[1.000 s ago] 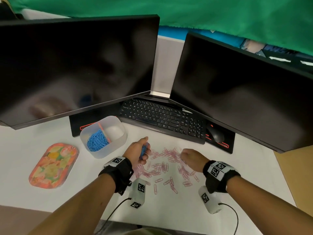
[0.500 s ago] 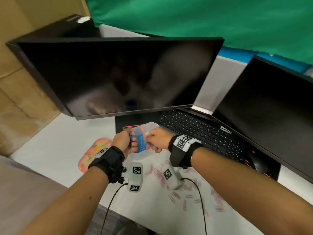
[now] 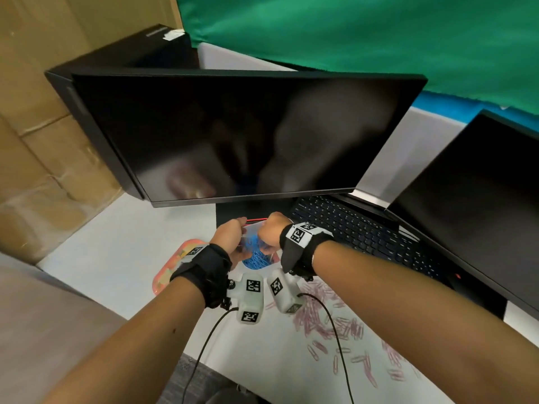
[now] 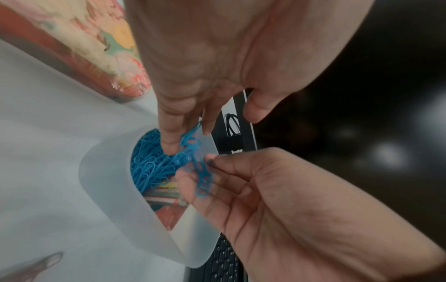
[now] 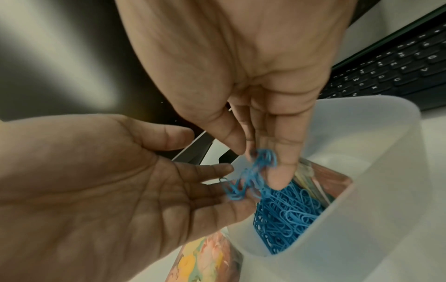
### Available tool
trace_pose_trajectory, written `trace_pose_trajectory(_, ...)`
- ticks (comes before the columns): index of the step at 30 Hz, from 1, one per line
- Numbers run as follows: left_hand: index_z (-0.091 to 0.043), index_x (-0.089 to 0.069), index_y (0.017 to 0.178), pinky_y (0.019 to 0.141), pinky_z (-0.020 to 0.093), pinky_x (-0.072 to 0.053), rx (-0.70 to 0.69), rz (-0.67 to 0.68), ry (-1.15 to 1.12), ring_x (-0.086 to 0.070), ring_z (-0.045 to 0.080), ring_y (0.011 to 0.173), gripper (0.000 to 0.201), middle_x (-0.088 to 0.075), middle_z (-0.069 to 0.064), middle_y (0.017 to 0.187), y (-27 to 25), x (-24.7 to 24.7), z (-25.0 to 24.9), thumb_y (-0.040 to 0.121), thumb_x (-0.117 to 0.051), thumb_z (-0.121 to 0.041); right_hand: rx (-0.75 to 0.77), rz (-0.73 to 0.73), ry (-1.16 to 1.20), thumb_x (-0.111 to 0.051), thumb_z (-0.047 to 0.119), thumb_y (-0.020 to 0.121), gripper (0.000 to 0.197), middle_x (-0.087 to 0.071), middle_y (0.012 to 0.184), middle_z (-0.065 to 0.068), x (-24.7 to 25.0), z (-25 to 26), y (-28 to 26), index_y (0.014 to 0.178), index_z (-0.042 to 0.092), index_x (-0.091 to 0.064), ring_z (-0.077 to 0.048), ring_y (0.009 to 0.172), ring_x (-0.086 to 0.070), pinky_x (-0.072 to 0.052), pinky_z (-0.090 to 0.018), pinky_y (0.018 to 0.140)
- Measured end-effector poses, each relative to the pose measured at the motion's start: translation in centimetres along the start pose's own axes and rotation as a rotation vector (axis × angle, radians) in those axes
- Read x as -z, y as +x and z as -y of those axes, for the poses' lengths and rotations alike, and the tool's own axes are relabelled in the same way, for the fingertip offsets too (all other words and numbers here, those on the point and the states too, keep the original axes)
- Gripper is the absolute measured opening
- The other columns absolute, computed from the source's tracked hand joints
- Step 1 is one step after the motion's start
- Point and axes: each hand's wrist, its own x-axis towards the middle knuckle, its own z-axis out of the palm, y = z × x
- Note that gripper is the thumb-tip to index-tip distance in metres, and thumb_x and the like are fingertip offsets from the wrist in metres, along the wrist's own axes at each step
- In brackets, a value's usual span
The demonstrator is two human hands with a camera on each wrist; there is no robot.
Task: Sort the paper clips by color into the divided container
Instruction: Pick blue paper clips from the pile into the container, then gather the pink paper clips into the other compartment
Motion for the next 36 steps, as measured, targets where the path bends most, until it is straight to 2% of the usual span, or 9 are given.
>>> trace_pose_trajectory(5, -0.013, -0.052, 0.119, 0.078, 0.031, -0.047, -0.006, -0.006, 0.114, -0.047, 0.021, 0.080, 0.029, -0.046, 0.012, 0.089, -0.5, -0.6, -0.2, 0.099, -0.041, -0.031, 0.017, -0.030, 0.092, -0.056, 0.012, 0.085, 0.015, -0.073, 0.083, -0.014, 0.7, -0.7, -0.4, 0.088, 0.003, -0.067, -0.025, 0.079, -0.072, -0.060, -0.043, 0.078)
trace_pose_trajectory(9, -0.012, -0.058, 0.112, 0.090, 0.040, -0.054, -0.073, 0.018, 0.196, -0.061, 0.024, 0.093, 0.024, -0.058, 0.010, 0.098, -1.6, 0.0, -0.8, 0.097, -0.048, -0.028, 0.086, -0.086, 0.243, -0.048, 0.011, 0.090, 0.024, -0.072, 0.091, -0.014, 2.9, -3.1, -3.7, 0.097, 0.000, -0.068, -0.026, 0.085, -0.070, -0.058, -0.044, 0.083)
trace_pose_trajectory(13, -0.011, -0.066, 0.089, 0.063, 0.030, -0.052, -0.162, 0.155, 0.439, -0.062, 0.024, 0.078, 0.017, -0.065, 0.010, 0.087, -3.6, 0.8, -0.3, 0.095, -0.052, -0.020, 0.065, -0.169, 0.203, -0.051, 0.019, 0.093, 0.019, -0.069, 0.104, -0.007, 4.8, -11.3, -6.6, 0.102, 0.015, -0.066, -0.023, 0.095, -0.066, -0.055, -0.041, 0.088)
trace_pose_trajectory(16, -0.014, -0.064, 0.086, 0.057, 0.023, -0.045, -0.132, 0.396, 0.722, -0.059, 0.020, 0.073, 0.015, -0.062, 0.006, 0.084, -4.2, -0.6, 2.3, 0.093, -0.053, -0.008, -0.037, -0.259, 0.025, -0.049, 0.021, 0.095, 0.026, -0.065, 0.120, -0.008, 4.7, -18.7, -7.9, 0.116, 0.015, -0.063, -0.022, 0.109, -0.060, -0.047, -0.033, 0.098)
trace_pose_trajectory(19, -0.015, -0.057, 0.121, 0.088, 0.028, -0.045, -0.191, 0.495, 1.313, -0.054, 0.022, 0.113, 0.032, -0.057, 0.007, 0.123, -3.0, -2.7, 6.4, 0.094, -0.050, -0.031, -0.194, -0.341, 0.041, -0.051, 0.028, 0.095, 0.044, -0.050, 0.141, -0.010, 3.2, -25.1, -9.6, 0.137, 0.014, -0.045, -0.026, 0.126, -0.049, -0.038, -0.031, 0.106)
trace_pose_trajectory(22, -0.014, -0.016, 0.151, 0.116, 0.041, -0.025, -0.187, 0.380, 1.612, -0.017, 0.031, 0.145, 0.076, -0.012, 0.013, 0.159, -2.7, -4.6, 9.8, 0.090, -0.045, -0.050, -0.355, -0.349, 0.039, -0.048, 0.042, 0.095, 0.066, -0.013, 0.159, -0.013, 1.2, -29.6, -10.5, 0.149, 0.017, -0.019, -0.030, 0.145, -0.018, -0.024, -0.045, 0.116)
trace_pose_trajectory(24, -0.014, 0.002, 0.153, 0.119, 0.047, -0.013, -0.127, 0.367, 1.652, 0.007, 0.035, 0.147, 0.087, 0.014, 0.016, 0.159, -2.8, -5.6, 11.4, 0.089, -0.044, -0.053, -0.425, -0.334, 0.013, -0.039, 0.052, 0.095, 0.073, 0.006, 0.160, -0.012, 0.1, -31.1, -10.5, 0.151, 0.020, -0.005, -0.030, 0.148, -0.003, -0.016, -0.053, 0.117)
trace_pose_trajectory(27, -0.013, 0.014, 0.151, 0.117, 0.051, -0.005, -0.043, 0.326, 1.671, 0.020, 0.039, 0.143, 0.098, 0.028, 0.017, 0.154, -2.8, -6.7, 13.2, 0.088, -0.045, -0.059, -0.473, -0.331, -0.067, -0.023, 0.063, 0.094, 0.080, 0.019, 0.158, -0.014, -1.0, -31.2, -9.8, 0.151, 0.020, 0.011, -0.032, 0.147, 0.012, -0.004, -0.057, 0.117)
trace_pose_trajectory(36, -0.012, 0.020, 0.149, 0.117, 0.050, 0.009, -0.324, 0.382, 1.752, 0.029, 0.036, 0.141, 0.101, 0.034, 0.015, 0.152, -1.9, -10.7, 16.1, 0.088, -0.047, -0.057, -0.049, -0.292, -0.210, -0.021, 0.052, 0.098, 0.071, 0.023, 0.157, -0.007, -2.7, -28.9, -7.6, 0.151, 0.019, 0.012, -0.024, 0.144, 0.022, 0.011, -0.044, 0.117)
